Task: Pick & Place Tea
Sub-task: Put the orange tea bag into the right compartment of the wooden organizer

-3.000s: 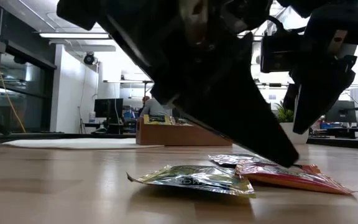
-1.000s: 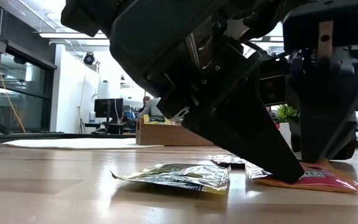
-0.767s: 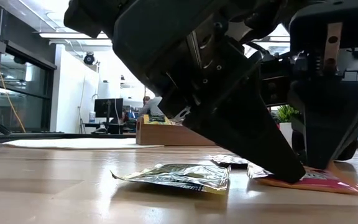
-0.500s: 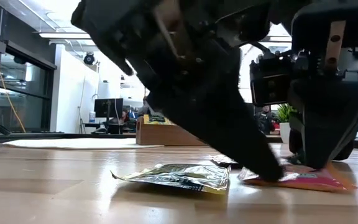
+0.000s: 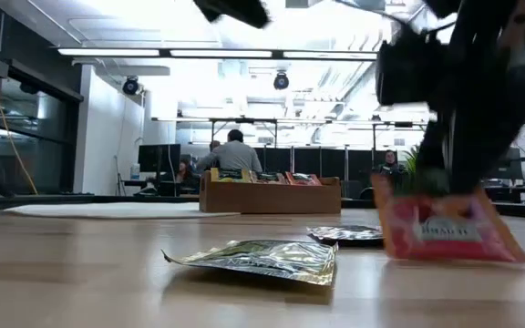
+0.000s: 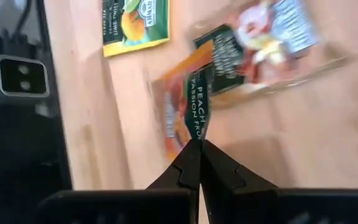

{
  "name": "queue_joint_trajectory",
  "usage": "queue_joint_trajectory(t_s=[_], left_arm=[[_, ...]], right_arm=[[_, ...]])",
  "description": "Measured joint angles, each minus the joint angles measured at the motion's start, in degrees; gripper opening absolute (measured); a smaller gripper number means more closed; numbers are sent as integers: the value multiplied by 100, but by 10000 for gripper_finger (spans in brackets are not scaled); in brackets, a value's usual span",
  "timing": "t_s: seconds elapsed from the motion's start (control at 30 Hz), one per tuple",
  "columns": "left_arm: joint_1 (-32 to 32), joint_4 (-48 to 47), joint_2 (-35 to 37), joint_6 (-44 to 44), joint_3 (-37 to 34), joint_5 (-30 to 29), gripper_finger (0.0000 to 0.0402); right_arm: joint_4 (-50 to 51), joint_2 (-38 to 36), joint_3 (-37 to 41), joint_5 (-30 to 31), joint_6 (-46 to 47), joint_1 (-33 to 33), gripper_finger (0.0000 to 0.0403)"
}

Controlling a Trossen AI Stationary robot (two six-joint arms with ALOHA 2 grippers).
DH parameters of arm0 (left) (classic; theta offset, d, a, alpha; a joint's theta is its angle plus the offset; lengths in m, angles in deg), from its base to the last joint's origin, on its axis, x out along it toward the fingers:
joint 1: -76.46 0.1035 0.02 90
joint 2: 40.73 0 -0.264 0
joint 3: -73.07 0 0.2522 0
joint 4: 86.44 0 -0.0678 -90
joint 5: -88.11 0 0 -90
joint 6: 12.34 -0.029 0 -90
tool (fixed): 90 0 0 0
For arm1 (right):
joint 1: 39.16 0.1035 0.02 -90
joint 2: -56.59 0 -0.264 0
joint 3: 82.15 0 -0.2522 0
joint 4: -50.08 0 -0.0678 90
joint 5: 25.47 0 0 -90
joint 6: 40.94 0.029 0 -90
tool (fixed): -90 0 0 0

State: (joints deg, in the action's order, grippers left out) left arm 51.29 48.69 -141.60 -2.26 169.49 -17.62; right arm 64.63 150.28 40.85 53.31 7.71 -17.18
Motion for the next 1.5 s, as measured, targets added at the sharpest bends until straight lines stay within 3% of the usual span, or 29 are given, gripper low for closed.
queue_joint_trajectory(t_s=[0.1,0.23,0.37,0.5,0.7,0.9,1.17,1.5], left_arm=[[-4,-488,478,-1,-203,-302,1],[43,-432,1036,33,-739,-646,1],[45,-38,1542,177,-1552,-747,1],[45,914,2019,351,-2519,-735,1],[41,2552,2812,414,-3824,-571,1],[41,3224,3600,167,-4612,-484,1],[43,3552,4373,-36,-5108,-266,1],[43,4040,4495,48,-5171,-397,1]], right_arm=[[1180,-505,-265,271,-624,-81,0],[3019,-1080,-988,782,-1598,-307,0],[4692,-1245,-1973,1464,-2791,-666,0],[5493,-1223,-2881,1968,-4056,-1181,0],[5443,-1193,-3515,2088,-5580,-2240,0],[4790,-1146,-3307,1205,-6664,-3360,0],[4493,-696,-3277,726,-7510,-4514,0],[4243,159,-3274,502,-8847,-5127,0]])
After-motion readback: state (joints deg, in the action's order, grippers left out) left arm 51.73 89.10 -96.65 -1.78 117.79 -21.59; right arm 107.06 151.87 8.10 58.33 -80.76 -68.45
